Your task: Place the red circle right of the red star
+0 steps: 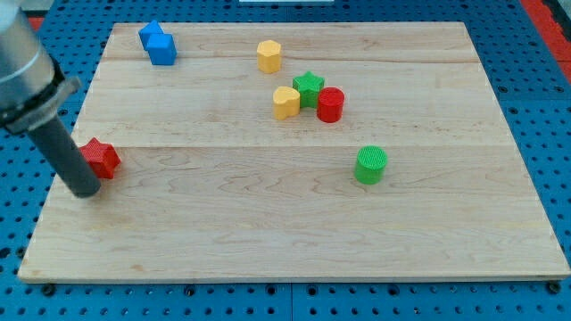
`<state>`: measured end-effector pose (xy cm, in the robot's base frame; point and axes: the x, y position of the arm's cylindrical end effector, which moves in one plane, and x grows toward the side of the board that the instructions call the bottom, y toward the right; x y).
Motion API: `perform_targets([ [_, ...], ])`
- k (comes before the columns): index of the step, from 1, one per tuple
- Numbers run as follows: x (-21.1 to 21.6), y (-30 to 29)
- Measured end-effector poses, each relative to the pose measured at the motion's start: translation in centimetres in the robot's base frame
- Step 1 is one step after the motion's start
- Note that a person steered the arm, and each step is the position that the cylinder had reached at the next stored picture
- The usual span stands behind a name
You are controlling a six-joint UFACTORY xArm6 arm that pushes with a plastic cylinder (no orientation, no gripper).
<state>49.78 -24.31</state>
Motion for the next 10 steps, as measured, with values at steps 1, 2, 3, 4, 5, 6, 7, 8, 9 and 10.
perform_targets([
  [1, -4.0, 0.1],
  [2, -6.8, 1.9],
  [3, -2.2, 11.0],
  [4, -3.4, 24.4],
  [5, -6.6, 33.9],
  [6, -10.7, 36.7],
  [7, -14.0, 33.8],
  [8, -13.6, 27.8],
  [9, -11.3, 23.5],
  [10, -7.6, 31.0],
])
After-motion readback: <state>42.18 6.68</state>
